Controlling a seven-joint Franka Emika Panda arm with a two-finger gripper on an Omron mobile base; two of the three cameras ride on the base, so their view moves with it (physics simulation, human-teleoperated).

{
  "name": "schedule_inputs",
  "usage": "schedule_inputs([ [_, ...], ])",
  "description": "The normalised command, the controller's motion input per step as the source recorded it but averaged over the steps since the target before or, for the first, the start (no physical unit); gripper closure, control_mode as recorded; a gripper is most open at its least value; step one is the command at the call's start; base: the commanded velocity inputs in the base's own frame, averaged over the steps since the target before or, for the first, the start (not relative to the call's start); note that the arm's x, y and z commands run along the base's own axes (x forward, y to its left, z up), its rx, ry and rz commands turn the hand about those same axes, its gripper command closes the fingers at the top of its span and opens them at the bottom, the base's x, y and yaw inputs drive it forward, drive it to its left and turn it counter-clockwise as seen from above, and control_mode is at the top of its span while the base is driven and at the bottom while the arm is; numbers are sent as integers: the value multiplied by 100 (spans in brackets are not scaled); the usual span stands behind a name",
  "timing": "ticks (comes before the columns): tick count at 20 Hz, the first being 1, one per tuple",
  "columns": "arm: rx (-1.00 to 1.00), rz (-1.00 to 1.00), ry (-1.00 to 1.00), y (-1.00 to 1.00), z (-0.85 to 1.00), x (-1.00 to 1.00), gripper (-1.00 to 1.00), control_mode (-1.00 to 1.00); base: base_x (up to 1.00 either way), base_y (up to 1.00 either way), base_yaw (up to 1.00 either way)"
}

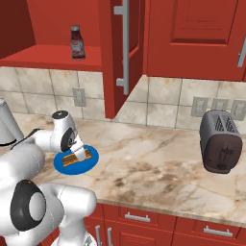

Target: Move the hot dog bun to the plate on the dining table and place the condiment next to that plate. Then navigate to the fridge and take the sausage and place it on the plate as well.

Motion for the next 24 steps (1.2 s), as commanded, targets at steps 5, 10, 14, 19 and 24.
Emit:
schedule_inputs([
  [5,2,-6,6,0,-32,20,-100,-100,0,0,0],
  [10,2,-3,3,0,-29,18,-100,-100,0,0,0],
  [14,6,-2,0,0,-23,8,-100,-100,0,0,0],
  [19,7,0,0,12,-22,10,-100,-100,0,0,0],
  [24,5,-2,0,33,-25,13,-100,-100,0,0,0],
])
